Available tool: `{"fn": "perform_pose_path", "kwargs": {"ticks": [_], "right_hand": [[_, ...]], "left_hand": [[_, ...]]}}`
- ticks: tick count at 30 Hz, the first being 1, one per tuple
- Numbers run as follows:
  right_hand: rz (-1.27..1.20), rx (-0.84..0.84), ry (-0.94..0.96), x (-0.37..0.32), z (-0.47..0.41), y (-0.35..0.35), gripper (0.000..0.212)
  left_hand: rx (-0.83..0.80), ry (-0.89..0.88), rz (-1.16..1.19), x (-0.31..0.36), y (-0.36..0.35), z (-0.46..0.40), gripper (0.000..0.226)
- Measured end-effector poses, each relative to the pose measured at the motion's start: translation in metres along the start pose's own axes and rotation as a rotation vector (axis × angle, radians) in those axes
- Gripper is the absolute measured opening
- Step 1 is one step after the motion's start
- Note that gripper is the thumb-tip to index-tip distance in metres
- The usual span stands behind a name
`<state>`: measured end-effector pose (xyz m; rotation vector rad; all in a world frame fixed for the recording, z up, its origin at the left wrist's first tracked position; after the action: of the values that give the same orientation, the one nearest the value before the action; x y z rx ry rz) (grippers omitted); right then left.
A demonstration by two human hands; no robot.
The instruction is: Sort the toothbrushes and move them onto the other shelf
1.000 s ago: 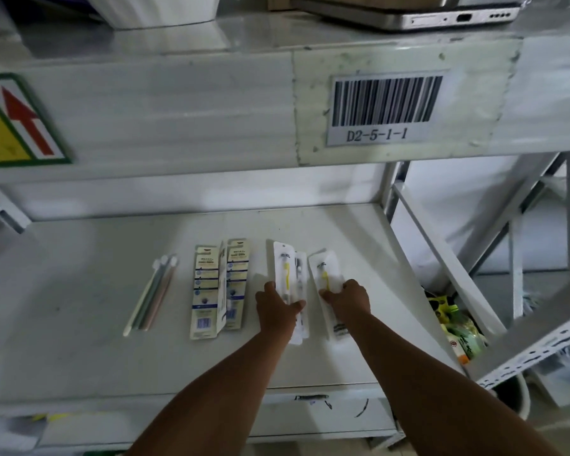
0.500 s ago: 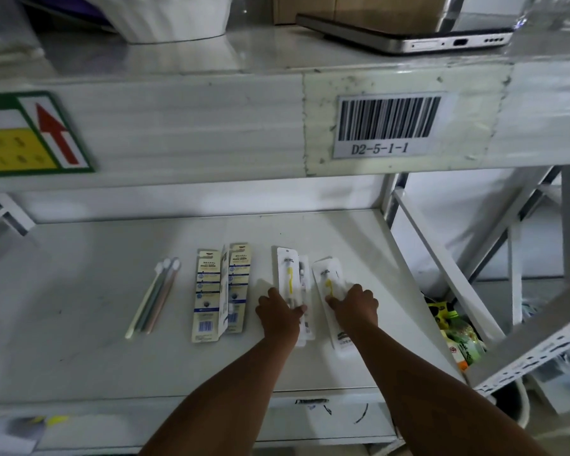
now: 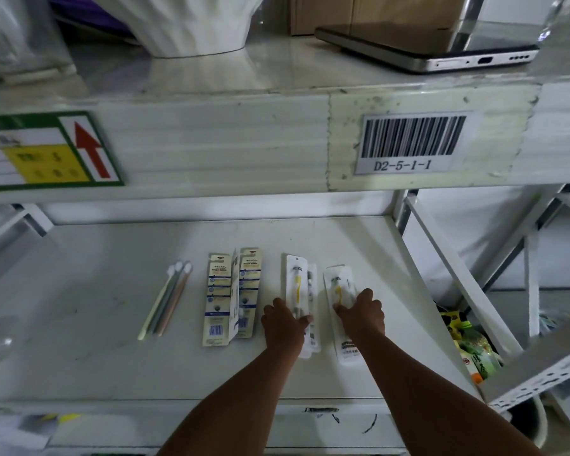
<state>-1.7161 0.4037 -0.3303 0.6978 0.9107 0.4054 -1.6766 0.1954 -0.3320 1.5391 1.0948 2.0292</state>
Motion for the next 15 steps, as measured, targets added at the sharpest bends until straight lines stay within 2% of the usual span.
{"fn": "perform_pose_path", "kwargs": {"ticks": [3,15], "right_hand": [[-0.005,-0.022,0.025,-0.005,0.000,-0.004,0.052],[0.031,-0.064,0.009,-0.014,0.000,-0.004,0.067]], "left_hand": [[0.005,0.006,-0.003,-0.001,0.000,-0.001,0.072],[-0.017,-0.021,0.000,0.003,0.014,-0.001,0.067]]}}
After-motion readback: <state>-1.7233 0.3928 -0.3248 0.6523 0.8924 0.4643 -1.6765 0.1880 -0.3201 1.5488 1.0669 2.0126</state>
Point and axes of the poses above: each hand's wrist, its own z-axis away from the middle knuckle, its own y-axis out of the back of the hand, x = y × z, the point moved 9 cm from there along -z, towards the middle knuckle, and after that the axes turned 10 degrees about -y, right-handed, at the moved point
